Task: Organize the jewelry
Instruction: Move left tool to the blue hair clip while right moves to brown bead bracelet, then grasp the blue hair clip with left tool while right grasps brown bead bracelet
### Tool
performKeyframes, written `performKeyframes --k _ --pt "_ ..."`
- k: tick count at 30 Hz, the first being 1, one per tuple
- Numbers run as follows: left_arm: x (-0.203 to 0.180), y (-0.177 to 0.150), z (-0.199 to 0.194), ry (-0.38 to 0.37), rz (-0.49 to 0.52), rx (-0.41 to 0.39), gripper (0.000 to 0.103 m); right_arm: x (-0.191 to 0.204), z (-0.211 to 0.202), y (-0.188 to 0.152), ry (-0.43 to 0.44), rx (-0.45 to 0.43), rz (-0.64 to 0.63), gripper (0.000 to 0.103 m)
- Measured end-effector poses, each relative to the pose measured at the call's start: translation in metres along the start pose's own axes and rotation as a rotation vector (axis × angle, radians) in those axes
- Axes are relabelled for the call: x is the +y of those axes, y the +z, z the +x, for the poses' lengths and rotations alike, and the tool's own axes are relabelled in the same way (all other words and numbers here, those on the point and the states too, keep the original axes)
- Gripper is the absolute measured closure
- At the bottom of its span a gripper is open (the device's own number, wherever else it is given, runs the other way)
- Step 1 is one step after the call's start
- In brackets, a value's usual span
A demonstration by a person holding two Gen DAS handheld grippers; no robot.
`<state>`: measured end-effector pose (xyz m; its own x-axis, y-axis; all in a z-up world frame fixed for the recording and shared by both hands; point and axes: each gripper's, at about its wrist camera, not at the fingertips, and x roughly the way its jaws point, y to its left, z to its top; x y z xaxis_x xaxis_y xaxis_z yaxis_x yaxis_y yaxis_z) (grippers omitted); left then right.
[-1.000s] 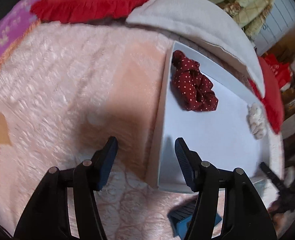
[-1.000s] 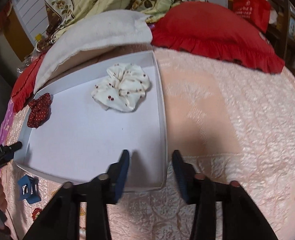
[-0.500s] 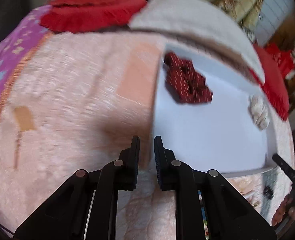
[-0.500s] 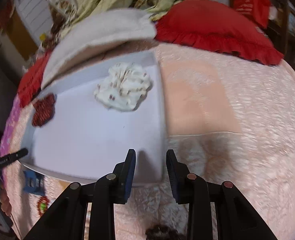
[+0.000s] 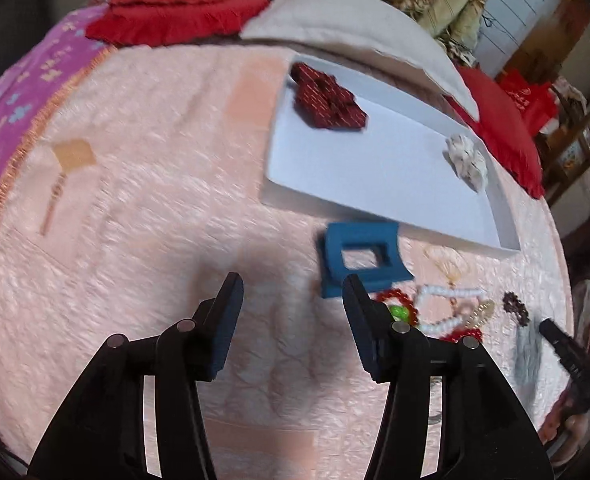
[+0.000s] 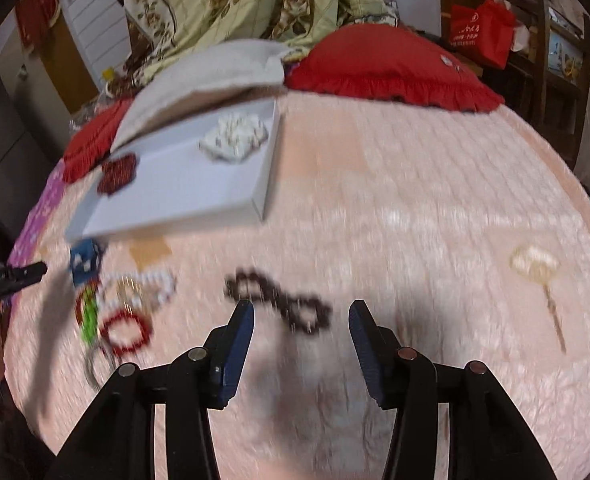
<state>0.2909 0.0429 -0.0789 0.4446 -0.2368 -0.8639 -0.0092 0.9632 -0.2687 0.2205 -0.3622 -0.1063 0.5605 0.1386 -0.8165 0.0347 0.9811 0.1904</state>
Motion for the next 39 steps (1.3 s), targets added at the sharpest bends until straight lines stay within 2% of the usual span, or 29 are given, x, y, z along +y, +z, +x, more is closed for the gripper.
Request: performKeyframes --k 4,10,14,20,23,24,26,27,28,31,32,33,39 --pt "-0.002 0.003 0.011 -0.042 -0.032 0.012 0.052 0.002 0.005 -0.005 -0.021 -0.004 -0.03 0.056" --pt "-0.003 0.012 0.032 -0.054 -0.014 0.023 0.052 0.002 0.025 0.013 -0.006 0.003 -0.042 0.056" --pt "0.0 0.018 0.045 -0.093 -0.031 0.04 0.052 0.008 0.041 0.023 0.011 0.019 -0.054 0.056" --pt "-0.013 0.019 0.05 -0.057 0.048 0.024 0.052 0.02 0.057 0.03 -0.01 0.031 -0.101 0.056" --pt "-0.015 0.018 0.051 -0.061 0.048 0.022 0.052 0.03 0.059 0.026 -0.05 0.035 -0.15 0.056" --pt "-0.016 0.018 0.05 -0.068 0.047 0.025 0.053 0.033 0.058 0.024 -0.059 0.033 -0.168 0.056" --pt "-0.016 0.016 0.048 -0.101 0.047 0.027 0.063 0.038 0.055 0.017 -0.066 0.03 -0.189 0.057" --pt "-0.017 0.016 0.047 -0.12 0.048 0.029 0.071 0.039 0.054 0.015 -0.068 0.028 -0.194 0.061" --pt "-0.019 0.015 0.046 -0.115 0.053 0.03 0.071 0.041 0.053 0.013 -0.069 0.026 -0.2 0.071" --pt "-0.028 0.013 0.04 -0.081 0.093 0.015 0.077 0.047 0.05 0.008 -0.073 0.025 -0.218 0.086" --pt "-0.029 0.012 0.038 -0.084 0.094 0.016 0.08 0.049 0.048 0.008 -0.072 0.026 -0.221 0.086" --pt "-0.029 0.011 0.034 -0.097 0.093 0.019 0.087 0.05 0.047 0.007 -0.062 0.025 -0.217 0.086" --pt "-0.032 0.003 0.004 -0.107 0.103 -0.026 0.088 0.055 0.015 0.009 -0.028 -0.035 -0.189 0.086"
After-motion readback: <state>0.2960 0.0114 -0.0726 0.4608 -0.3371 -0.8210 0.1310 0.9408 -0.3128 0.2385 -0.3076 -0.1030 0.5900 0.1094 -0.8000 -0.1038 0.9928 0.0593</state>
